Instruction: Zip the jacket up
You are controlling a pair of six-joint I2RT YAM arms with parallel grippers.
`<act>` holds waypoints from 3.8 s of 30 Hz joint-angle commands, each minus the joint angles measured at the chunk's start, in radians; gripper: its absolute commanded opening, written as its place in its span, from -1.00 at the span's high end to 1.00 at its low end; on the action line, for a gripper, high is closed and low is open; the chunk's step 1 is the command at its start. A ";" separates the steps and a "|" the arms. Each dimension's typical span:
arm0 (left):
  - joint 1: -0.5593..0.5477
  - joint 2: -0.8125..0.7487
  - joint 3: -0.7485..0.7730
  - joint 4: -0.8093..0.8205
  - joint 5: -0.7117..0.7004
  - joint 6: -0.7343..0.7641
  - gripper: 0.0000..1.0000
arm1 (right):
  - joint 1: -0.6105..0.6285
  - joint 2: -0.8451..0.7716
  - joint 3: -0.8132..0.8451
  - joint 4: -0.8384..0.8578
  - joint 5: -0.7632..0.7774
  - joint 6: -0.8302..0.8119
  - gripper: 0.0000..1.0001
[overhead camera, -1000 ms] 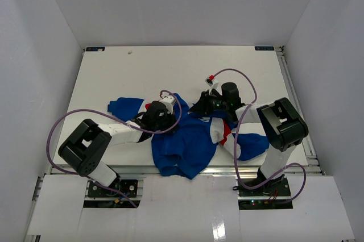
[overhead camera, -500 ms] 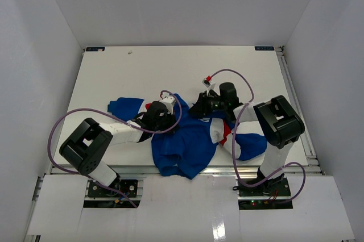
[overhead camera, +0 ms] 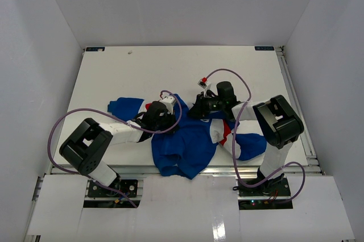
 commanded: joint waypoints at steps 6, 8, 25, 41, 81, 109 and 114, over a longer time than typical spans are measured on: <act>-0.001 -0.042 0.005 -0.005 -0.003 0.000 1.00 | 0.007 -0.002 0.038 -0.079 -0.026 -0.060 0.40; -0.001 -0.042 0.005 -0.004 -0.003 0.000 1.00 | 0.006 -0.004 0.038 -0.082 -0.018 -0.059 0.49; -0.001 -0.222 -0.009 -0.142 0.005 -0.031 1.00 | -0.095 -0.120 0.114 -0.115 0.143 0.044 0.85; -0.001 -0.384 -0.122 -0.195 0.020 -0.049 1.00 | -0.294 -0.061 0.212 -0.126 -0.074 0.077 0.85; 0.001 -0.318 0.148 -0.310 -0.124 -0.029 -0.37 | -0.053 -0.285 -0.130 -0.139 0.288 0.044 0.54; 0.016 0.126 0.419 -0.103 0.042 0.246 1.00 | 0.167 -0.330 -0.120 -0.101 0.695 0.024 0.48; 0.015 -0.049 0.363 -0.084 0.084 0.233 1.00 | 0.162 -0.471 -0.084 -0.210 0.737 0.009 0.47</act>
